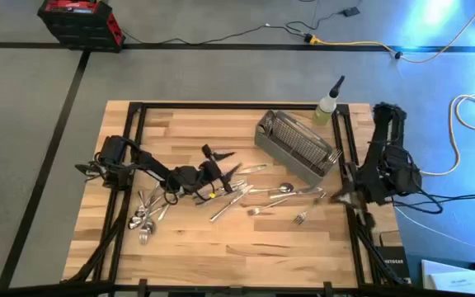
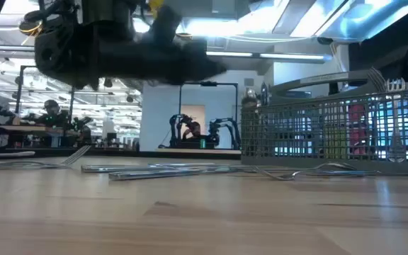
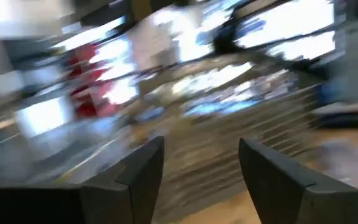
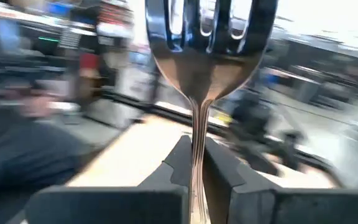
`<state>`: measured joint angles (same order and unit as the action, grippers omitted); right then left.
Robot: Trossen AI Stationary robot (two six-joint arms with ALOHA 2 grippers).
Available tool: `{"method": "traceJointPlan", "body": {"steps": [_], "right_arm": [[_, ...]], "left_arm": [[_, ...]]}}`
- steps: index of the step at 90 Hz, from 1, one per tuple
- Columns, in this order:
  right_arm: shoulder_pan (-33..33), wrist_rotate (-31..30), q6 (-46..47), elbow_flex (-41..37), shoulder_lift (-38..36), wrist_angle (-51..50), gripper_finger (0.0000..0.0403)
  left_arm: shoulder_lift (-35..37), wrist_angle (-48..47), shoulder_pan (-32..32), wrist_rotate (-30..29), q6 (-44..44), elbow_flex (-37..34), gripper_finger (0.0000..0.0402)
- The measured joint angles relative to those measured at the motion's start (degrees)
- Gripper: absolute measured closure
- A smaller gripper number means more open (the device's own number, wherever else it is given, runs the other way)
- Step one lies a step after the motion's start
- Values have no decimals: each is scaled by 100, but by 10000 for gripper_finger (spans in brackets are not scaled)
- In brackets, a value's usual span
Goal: Sort silverware
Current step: Put the silver fork into the gray silverware organizer
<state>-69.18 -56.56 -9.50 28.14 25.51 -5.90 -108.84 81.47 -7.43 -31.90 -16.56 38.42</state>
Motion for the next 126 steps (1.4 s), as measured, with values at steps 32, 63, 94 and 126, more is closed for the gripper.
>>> {"method": "traceJointPlan", "body": {"steps": [32,63,94,126], "right_arm": [[2060,1253,616,455,1287,-432,402],[2921,1660,1187,861,1467,-1055,402],[3771,2259,1205,861,1606,-989,402],[3968,2435,951,859,1590,-753,402]], "left_arm": [[-136,-3438,151,2115,-104,2963,335],[-271,-3774,208,2293,-173,3413,401],[-477,-3842,267,2530,132,3777,402],[-817,-4410,272,2291,90,4237,401]]}}
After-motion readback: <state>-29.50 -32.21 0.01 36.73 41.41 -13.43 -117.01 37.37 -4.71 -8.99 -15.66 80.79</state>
